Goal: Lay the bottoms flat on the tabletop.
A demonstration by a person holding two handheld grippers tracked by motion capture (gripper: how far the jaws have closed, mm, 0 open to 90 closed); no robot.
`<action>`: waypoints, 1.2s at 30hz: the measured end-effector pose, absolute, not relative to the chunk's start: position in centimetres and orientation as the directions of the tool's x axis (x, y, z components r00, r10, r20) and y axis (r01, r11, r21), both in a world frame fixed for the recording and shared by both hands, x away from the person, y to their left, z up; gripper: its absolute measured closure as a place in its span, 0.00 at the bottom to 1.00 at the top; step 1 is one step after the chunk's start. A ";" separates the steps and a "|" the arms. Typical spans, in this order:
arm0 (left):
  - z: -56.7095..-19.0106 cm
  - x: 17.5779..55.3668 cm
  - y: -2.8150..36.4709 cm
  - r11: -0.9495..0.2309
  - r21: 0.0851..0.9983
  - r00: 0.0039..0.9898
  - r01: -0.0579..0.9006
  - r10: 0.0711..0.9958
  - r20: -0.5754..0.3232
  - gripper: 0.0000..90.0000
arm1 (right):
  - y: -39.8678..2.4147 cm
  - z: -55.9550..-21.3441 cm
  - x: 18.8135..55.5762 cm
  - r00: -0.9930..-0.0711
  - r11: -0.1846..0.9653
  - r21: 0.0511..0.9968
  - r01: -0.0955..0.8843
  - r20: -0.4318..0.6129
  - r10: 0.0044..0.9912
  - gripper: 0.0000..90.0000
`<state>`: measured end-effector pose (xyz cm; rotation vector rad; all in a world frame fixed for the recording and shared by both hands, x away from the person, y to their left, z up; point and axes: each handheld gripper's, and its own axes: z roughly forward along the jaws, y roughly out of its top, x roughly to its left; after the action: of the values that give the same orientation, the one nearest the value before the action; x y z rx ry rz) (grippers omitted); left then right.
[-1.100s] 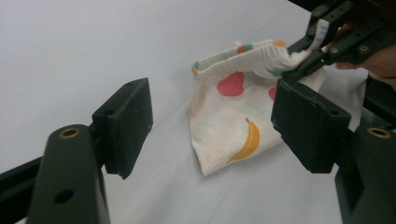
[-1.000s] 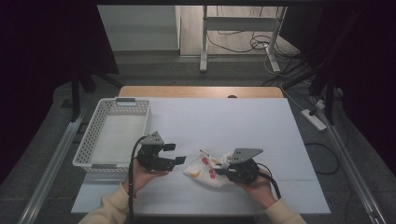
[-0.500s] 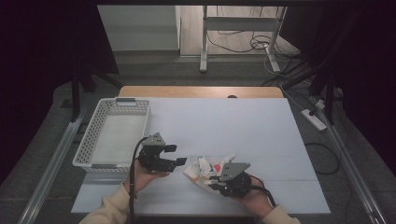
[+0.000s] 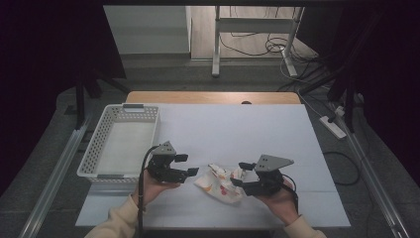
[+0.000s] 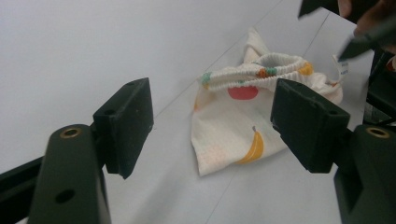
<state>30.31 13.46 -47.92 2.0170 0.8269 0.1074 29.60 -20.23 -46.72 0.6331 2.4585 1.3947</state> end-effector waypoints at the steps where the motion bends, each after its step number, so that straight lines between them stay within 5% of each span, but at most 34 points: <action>1: -47.9 30.3 13.5 -0.348 0.786 0.770 0.511 0.591 -0.239 0.33 | -20.4 -46.6 30.0 -0.866 0.443 0.858 0.261 0.005 0.500 0.43; 16: -48.0 30.3 13.6 -0.348 0.784 0.770 0.513 0.591 -0.242 0.33 | -17.7 -49.2 36.0 -0.846 0.505 0.771 0.388 0.081 0.527 0.45; 36: -48.1 30.3 13.6 -0.355 0.783 0.771 0.511 0.592 -0.234 0.33 | -15.6 -50.2 31.6 -0.936 0.627 0.718 0.301 0.096 0.339 0.47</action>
<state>30.30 13.61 -48.06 2.0249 0.8260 0.1092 31.58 -15.61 -50.21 0.5490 2.7895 1.2174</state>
